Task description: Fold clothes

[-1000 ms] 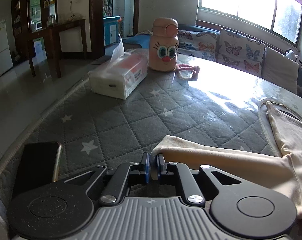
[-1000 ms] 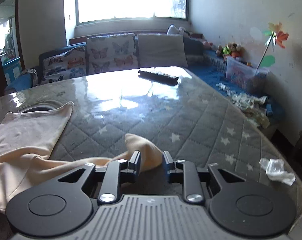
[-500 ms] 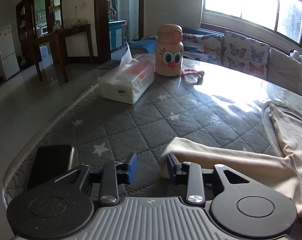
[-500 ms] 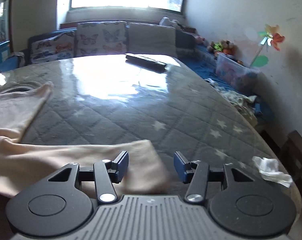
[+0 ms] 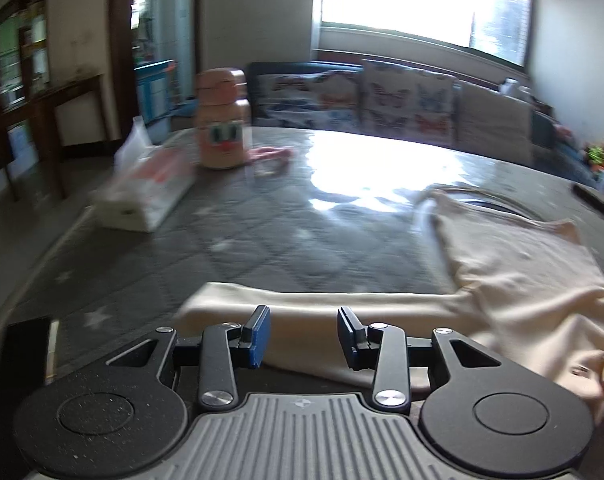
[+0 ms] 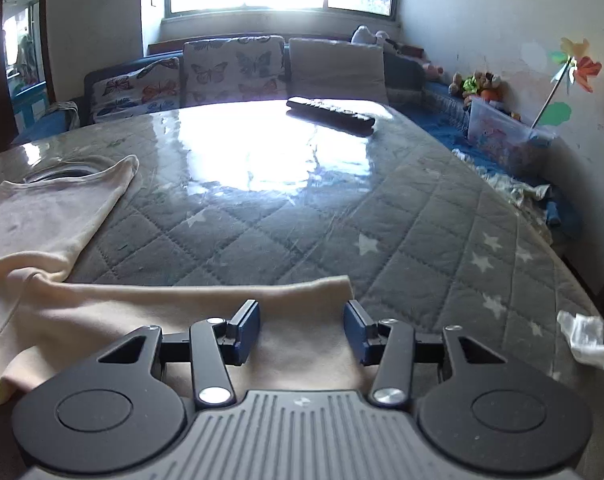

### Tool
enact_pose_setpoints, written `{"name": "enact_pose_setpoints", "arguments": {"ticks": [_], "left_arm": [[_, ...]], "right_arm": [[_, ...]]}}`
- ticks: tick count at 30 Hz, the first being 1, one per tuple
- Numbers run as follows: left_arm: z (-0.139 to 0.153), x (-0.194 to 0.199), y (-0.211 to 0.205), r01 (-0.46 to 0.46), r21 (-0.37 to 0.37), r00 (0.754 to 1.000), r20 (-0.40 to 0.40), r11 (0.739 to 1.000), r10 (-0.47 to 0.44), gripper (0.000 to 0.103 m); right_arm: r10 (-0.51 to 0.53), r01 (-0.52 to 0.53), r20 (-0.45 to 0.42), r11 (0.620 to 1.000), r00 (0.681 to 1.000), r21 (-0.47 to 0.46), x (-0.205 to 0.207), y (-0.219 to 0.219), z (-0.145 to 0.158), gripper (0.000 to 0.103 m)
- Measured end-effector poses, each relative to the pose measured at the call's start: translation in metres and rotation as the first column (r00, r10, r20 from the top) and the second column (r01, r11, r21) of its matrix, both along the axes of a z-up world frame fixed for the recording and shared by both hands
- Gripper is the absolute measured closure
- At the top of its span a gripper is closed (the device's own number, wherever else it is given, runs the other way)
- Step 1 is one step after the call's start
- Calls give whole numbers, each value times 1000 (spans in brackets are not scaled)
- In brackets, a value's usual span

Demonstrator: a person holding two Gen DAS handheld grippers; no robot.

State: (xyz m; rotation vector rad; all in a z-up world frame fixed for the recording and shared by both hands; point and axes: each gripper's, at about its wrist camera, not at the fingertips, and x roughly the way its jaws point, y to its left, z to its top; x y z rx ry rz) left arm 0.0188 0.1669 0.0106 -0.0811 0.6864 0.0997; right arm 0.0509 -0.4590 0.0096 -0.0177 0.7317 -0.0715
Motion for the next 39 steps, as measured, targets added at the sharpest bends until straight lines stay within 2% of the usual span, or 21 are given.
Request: {"name": "enact_pose_setpoints", "arguments": {"ticks": [3, 7, 10, 14, 19, 21, 22, 23, 24, 26, 27, 31, 34, 35, 36, 39], "left_arm": [[0, -1, -22, 87, -8, 996, 4, 996, -87, 63], [-5, -4, -57, 223, -33, 975, 3, 974, -223, 63], [-10, -5, -83, 318, -57, 948, -6, 946, -319, 63], [-13, -7, -115, 438, -62, 899, 1, 897, -439, 63], [-15, -11, -144, 545, -52, 838, 11, 837, -545, 63], [-17, -13, -153, 571, -37, 821, 8, 820, -571, 63], [-18, -13, -156, 582, -28, 813, 6, 813, -582, 63], [-19, -14, -160, 593, -18, 805, 5, 805, -593, 63], [-21, -15, -162, 602, -9, 798, 3, 798, -602, 63], [-24, -16, -166, 618, 8, 786, -3, 786, -618, 63], [-26, -15, -168, 619, 19, 785, -10, 785, -619, 65], [-34, -14, -171, 622, 48, 783, -25, 782, -622, 88], [-34, -17, -170, 629, 52, 777, -14, 776, -629, 97], [-33, -19, -170, 630, 56, 776, -6, 774, -631, 98], [-31, -20, -169, 631, 58, 775, 3, 774, -632, 99], [-27, -24, -166, 630, 57, 775, 19, 775, -631, 100]], "right_arm": [[-16, 16, 1, 1000, 1000, -6, 16, -4, 1, 57], [-4, 4, 8, 1000, 1000, -23, 20, 0, 7, 57], [62, -62, 30, 998, 998, -21, 8, 15, 20, 57], [166, -166, 40, 986, 985, -1, -8, 37, 35, 57], [367, -368, 29, 927, 930, 67, -28, 83, 46, 57], [436, -437, 31, 895, 899, 84, -35, 102, 49, 57], [489, -489, 29, 867, 872, 91, -39, 118, 52, 57], [505, -505, 28, 858, 863, 94, -40, 123, 52, 57], [551, -550, 21, 828, 834, 103, -45, 139, 51, 57], [591, -589, 16, 801, 807, 108, -47, 152, 50, 57], [615, -612, 12, 783, 788, 112, -50, 161, 49, 57], [690, -683, -13, 719, 724, 128, -58, 193, 41, 60], [707, -702, -34, 705, 706, 101, -62, 204, 33, 66], [712, -708, -43, 701, 700, 88, -64, 208, 30, 72], [717, -713, -51, 697, 695, 77, -66, 212, 27, 74], [715, -711, -59, 699, 697, 74, -69, 210, 25, 88]]}}
